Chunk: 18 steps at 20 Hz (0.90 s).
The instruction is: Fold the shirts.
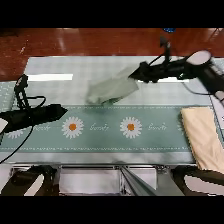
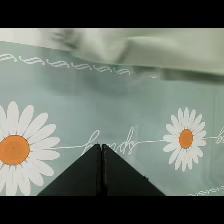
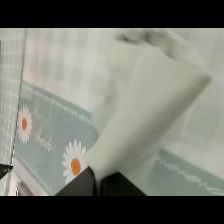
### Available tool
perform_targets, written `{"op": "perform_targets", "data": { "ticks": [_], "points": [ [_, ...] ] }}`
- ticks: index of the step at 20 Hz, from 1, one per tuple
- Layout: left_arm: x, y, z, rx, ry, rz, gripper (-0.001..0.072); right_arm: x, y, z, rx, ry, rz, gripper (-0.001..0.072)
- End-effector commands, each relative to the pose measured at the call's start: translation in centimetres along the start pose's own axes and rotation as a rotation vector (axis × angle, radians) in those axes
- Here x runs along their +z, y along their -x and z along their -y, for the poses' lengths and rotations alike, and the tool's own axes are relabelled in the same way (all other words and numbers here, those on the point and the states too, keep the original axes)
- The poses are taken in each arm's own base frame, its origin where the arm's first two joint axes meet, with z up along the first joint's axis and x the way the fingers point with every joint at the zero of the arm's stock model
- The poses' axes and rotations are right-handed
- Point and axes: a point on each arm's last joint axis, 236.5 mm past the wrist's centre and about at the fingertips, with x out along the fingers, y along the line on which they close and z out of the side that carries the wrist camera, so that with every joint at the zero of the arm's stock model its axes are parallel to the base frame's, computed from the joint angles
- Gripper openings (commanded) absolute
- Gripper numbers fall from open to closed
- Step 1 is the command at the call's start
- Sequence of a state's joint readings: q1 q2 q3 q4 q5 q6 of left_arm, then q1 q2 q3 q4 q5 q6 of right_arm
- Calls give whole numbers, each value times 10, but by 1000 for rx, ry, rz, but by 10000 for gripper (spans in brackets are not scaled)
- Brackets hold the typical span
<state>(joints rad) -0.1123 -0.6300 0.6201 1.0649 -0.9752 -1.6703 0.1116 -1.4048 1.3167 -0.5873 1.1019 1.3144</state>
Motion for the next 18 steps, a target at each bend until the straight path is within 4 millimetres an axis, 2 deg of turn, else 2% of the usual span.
{"op": "perform_targets", "data": {
  "ticks": [1, 3, 5, 7, 10, 12, 15, 18],
  "points": [
    [0, 0, 0, 0, 0, 0, 20, 50, 86, -10, -74, 56, 131, 18],
    [0, 0, 0, 0, 0, -1, 20, 67, 136, -4, -121, 38, 207, 18],
    [0, 0, 0, 0, 0, -1, 20, 74, 188, 8, -159, -15, 277, 18],
    [0, 0, 0, 0, 0, 0, 20, 70, 231, 22, -200, -75, 333, 18],
    [0, 0, 0, 0, 0, 0, 20, 52, 289, 40, -267, -163, 401, 18],
    [0, 0, 0, 0, 0, 0, 20, 33, 320, 51, -304, -243, 421, 18],
    [0, 0, 0, 0, 0, 0, 20, -7, 352, 72, -406, -339, 396, 18],
    [2, 0, 0, -1, 0, 10, 20, -66, 378, 106, -617, -507, 303, 18]
  ]
}}
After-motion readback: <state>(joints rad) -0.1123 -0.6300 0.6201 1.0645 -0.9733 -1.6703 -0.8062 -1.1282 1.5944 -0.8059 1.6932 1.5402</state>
